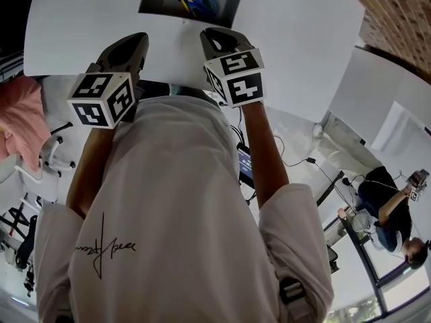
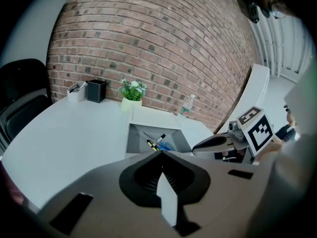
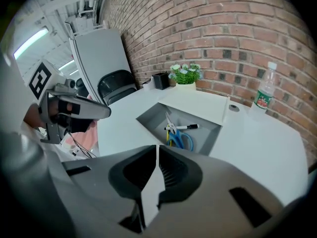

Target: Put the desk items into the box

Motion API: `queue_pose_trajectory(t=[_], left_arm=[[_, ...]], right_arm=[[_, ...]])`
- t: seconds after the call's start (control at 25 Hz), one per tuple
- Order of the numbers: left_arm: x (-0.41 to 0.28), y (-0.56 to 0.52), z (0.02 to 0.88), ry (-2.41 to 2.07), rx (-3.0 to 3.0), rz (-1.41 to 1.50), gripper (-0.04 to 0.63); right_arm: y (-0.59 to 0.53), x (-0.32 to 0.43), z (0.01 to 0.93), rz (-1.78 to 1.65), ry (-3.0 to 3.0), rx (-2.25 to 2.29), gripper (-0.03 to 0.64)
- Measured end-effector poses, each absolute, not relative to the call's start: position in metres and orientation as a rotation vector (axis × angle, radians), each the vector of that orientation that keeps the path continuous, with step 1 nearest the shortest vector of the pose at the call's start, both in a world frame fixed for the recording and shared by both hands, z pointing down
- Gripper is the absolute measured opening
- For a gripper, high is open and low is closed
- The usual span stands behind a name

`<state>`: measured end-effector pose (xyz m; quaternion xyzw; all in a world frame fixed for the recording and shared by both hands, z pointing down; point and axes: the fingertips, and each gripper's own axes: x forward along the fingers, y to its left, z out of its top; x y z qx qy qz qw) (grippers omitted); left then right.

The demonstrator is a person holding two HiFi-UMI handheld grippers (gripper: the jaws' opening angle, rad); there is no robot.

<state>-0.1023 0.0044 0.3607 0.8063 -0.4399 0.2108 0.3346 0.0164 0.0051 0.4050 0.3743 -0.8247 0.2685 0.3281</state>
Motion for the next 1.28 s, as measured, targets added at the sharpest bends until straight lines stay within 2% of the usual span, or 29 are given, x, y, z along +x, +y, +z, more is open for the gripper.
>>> queue_pose_trajectory(t=[1.28], left_arm=[[-0.072, 0.033, 0.329, -1.176, 2.210, 0.419, 0.005]], right_arm=[[0.059, 0.032, 0.360, 0.782, -2.345, 0.977, 0.023]])
